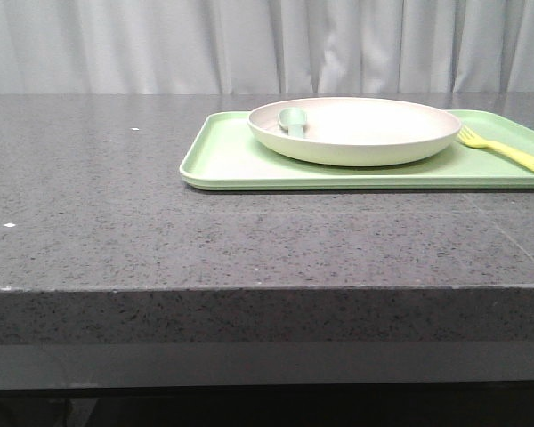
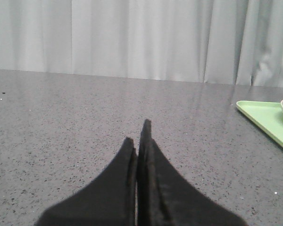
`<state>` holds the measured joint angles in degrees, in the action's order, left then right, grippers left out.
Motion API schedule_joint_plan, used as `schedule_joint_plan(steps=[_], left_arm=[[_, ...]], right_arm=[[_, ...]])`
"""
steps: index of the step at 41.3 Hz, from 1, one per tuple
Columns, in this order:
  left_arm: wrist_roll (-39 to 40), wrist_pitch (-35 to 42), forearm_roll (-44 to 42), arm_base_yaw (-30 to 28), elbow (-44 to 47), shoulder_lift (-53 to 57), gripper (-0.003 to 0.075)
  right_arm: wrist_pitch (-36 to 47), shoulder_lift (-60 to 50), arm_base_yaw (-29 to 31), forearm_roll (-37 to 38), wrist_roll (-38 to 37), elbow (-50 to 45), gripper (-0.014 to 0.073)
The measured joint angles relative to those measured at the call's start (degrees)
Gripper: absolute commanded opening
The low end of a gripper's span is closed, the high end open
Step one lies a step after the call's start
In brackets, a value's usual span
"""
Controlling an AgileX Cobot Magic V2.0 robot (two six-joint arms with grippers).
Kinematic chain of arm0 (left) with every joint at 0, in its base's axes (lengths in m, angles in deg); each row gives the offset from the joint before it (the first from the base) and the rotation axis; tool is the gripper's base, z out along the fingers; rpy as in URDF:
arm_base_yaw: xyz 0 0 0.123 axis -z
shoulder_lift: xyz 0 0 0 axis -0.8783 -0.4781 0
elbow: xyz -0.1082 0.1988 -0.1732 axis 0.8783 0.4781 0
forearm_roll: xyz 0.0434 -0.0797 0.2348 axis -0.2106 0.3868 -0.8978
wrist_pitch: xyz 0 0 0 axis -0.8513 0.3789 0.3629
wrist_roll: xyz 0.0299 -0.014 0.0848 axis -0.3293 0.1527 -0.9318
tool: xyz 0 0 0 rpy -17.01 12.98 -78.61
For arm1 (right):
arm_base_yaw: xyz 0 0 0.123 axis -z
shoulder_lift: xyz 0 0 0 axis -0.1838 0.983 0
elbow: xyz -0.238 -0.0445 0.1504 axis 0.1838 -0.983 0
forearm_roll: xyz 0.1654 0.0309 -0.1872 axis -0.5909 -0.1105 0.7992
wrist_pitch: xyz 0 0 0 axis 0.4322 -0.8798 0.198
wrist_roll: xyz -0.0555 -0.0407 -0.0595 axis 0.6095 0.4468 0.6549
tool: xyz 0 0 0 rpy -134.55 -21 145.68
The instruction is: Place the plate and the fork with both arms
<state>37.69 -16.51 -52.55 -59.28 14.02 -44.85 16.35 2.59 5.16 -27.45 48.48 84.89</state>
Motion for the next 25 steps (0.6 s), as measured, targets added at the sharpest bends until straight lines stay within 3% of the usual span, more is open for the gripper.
schedule_joint_plan(steps=[25], left_arm=[[0.0,0.7,0.0,0.0,0.0,0.0,-0.0018]], right_arm=[[0.0,0.0,0.0,0.0,0.0,0.0,-0.0122]])
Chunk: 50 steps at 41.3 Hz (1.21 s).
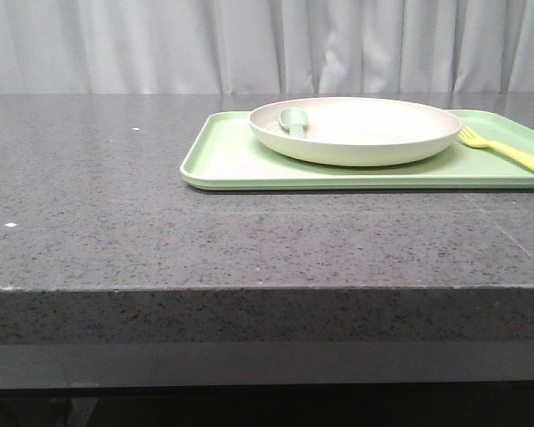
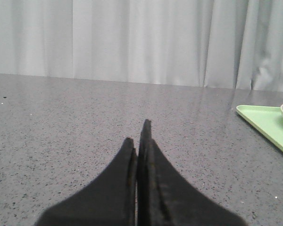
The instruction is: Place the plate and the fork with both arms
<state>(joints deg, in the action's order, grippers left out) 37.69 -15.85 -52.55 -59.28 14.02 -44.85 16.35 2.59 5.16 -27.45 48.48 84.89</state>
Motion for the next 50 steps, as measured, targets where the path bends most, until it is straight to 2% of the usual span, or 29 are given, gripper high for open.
schedule_joint_plan(steps=[13,17,23,34,41,50], left_arm=[[0.0,0.0,0.0,0.0,0.0,0.0,-0.0018],[0.0,0.0,0.0,0.0,0.0,0.0,-0.0018],[0.0,0.0,0.0,0.0,0.0,0.0,-0.0018],[0.0,0.0,0.0,0.0,0.0,0.0,-0.0018],[0.0,0.0,0.0,0.0,0.0,0.0,-0.0018],[0.0,0.0,0.0,0.0,0.0,0.0,-0.0018]], right_arm=[[0.0,0.0,0.0,0.0,0.0,0.0,-0.0122],[2.4,-1.3,0.0,0.4,0.0,-1.4,-0.0122],[15.5,-6.6,0.0,1.0,0.0,-9.5,-0.0122],[42.9,-18.7,0.0,1.3,0.0,-31.5,-0.0122],[54.3,-23.2,1.6,1.3,0.0,-42.9,-0.0122],[62.5,-26.8,4.5,1.3,0.0,-50.9,-0.0122]])
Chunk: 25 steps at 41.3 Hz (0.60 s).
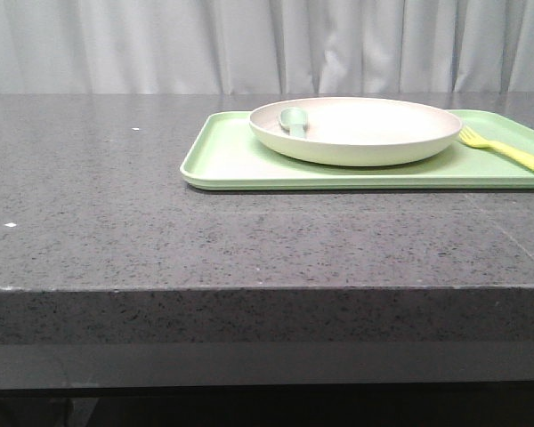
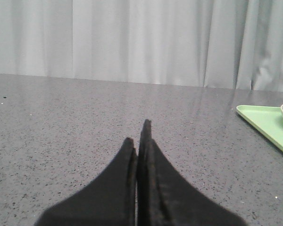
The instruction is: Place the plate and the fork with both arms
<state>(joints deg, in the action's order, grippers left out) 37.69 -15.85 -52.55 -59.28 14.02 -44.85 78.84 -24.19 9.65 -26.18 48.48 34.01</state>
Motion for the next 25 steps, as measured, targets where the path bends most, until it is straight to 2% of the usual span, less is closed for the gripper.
schedule_joint_plan(steps=[25], left_arm=[[0.0,0.0,0.0,0.0,0.0,0.0,-0.0018]], right_arm=[[2.3,-0.5,-0.8,0.0,0.0,-1.5,-0.0122]])
